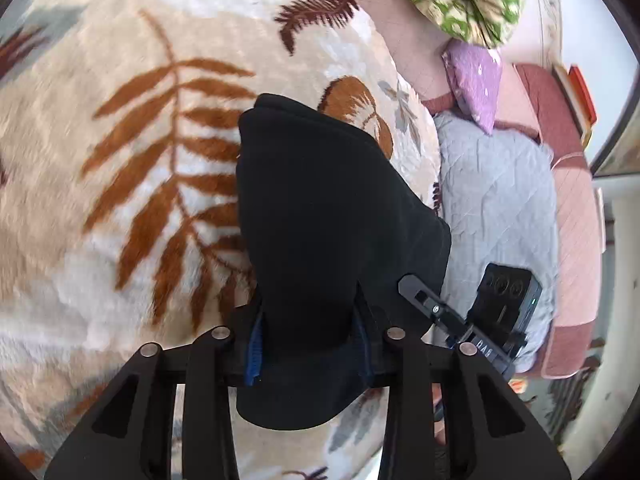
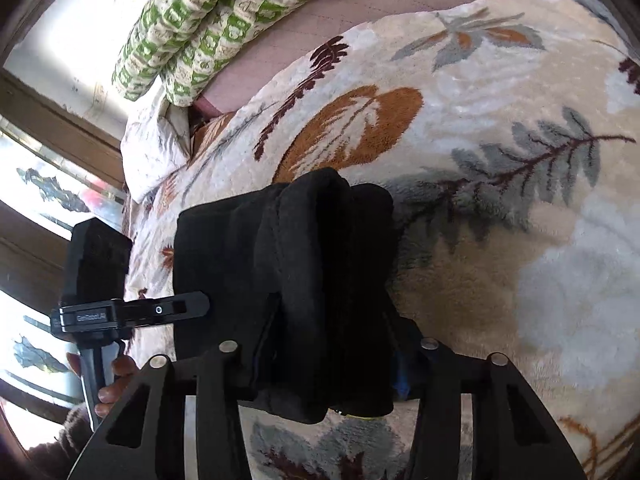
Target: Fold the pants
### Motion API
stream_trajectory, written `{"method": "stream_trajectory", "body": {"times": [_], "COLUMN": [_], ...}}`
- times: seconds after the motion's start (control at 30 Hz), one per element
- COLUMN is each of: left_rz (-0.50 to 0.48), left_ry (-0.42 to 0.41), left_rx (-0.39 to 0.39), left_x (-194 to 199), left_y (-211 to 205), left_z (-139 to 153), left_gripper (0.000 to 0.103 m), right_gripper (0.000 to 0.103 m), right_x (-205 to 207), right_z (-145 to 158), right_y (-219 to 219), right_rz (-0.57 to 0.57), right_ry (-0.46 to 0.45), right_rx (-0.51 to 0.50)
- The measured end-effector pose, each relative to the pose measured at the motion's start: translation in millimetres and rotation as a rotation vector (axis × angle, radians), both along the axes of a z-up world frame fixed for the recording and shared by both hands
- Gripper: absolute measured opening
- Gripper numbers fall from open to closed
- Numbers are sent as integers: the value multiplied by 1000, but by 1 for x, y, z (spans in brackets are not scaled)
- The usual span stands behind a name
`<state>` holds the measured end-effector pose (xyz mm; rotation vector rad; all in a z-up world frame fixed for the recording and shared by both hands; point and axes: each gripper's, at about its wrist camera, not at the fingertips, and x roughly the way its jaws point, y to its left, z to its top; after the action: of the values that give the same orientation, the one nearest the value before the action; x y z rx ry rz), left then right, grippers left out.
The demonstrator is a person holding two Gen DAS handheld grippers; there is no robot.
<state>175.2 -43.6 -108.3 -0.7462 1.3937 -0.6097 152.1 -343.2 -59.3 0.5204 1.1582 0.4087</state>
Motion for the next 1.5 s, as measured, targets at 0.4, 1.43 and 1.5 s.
{"method": "stream_trajectory", "body": {"times": [0.4,1.43,1.5], "left_rz": [80,234,245], "left_ry": [-17,-132,-172], "left_rx": [-39,471,532], "left_x": [-39,-147,-163], "left_y": [70,214,203], "left_z": [32,64,71], "left_gripper": [26,45,48], "right_gripper": [34,65,73], "right_x": [-40,-126,-144], "right_z": [34,46,61], "right_y": [44,184,184], "right_rz": [-69,-107,-110], "right_ry": [-28,-66,-93], "right_rx": [105,126,62]}}
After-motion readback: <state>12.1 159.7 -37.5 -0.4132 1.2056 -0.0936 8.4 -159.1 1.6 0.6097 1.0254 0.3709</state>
